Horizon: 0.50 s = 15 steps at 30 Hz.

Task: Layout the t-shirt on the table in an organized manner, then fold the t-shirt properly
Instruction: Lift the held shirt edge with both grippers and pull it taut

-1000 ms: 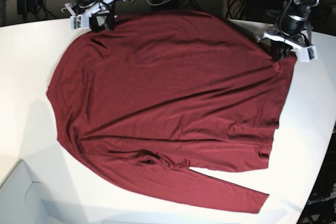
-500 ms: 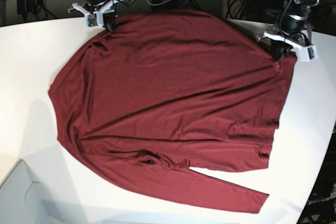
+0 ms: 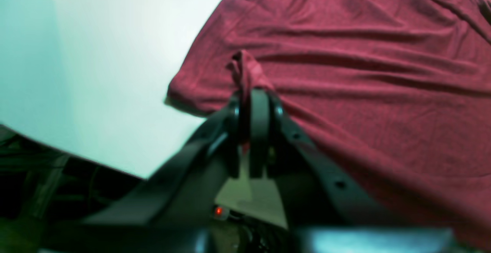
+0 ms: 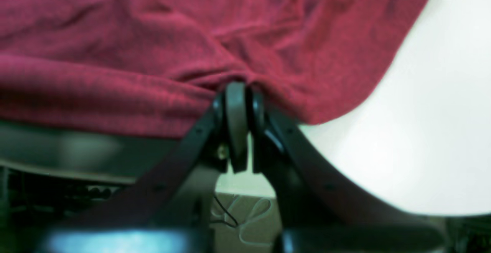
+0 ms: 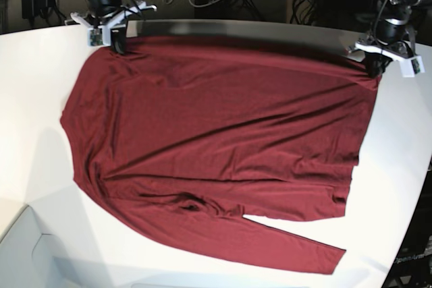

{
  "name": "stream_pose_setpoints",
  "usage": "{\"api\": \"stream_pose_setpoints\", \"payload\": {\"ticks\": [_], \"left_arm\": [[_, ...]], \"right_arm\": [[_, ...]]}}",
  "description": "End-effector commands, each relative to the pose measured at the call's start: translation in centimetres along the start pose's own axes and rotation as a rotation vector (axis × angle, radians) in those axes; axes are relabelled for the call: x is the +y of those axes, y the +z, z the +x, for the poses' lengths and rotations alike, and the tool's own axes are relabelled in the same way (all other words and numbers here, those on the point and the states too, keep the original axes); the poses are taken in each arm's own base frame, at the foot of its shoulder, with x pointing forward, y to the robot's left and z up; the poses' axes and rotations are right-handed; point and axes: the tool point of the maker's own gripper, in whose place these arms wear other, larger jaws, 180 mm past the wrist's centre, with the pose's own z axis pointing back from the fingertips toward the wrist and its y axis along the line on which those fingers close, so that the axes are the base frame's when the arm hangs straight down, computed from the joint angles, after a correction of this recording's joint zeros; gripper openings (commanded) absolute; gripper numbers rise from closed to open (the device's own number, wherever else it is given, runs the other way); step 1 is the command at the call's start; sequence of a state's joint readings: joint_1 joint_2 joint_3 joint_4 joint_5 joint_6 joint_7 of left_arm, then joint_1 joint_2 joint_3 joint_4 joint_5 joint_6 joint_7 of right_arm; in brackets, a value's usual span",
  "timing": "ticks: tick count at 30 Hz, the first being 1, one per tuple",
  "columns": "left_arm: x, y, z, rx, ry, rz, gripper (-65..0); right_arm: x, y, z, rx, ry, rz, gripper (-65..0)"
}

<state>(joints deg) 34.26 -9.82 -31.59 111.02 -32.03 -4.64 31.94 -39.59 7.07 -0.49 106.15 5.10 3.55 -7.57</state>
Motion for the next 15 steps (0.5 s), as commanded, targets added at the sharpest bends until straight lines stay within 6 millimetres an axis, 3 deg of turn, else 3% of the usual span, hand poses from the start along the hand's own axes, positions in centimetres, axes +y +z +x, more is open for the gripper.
{"api": "stream_pose_setpoints", "payload": {"ticks": [1,7,15], "left_arm": [[0.1,0.5,1.1,-0.036,-0.015,-0.001,-64.6],[0.0,0.6,1.4,-0.045,-0.021,-0.003,-64.6],[0.0,0.1,2.2,-0.065,-0.025,-0.002,-64.6]], "right_arm": [[-0.2,0.3,1.4,-0.050,0.003,-0.002,-65.0],[0.3,0.4,3.0,-0.092,0.005,0.010,-65.0],[0.1,-1.1,6.6,-0.189,0.015,0.006,-65.0]]}}
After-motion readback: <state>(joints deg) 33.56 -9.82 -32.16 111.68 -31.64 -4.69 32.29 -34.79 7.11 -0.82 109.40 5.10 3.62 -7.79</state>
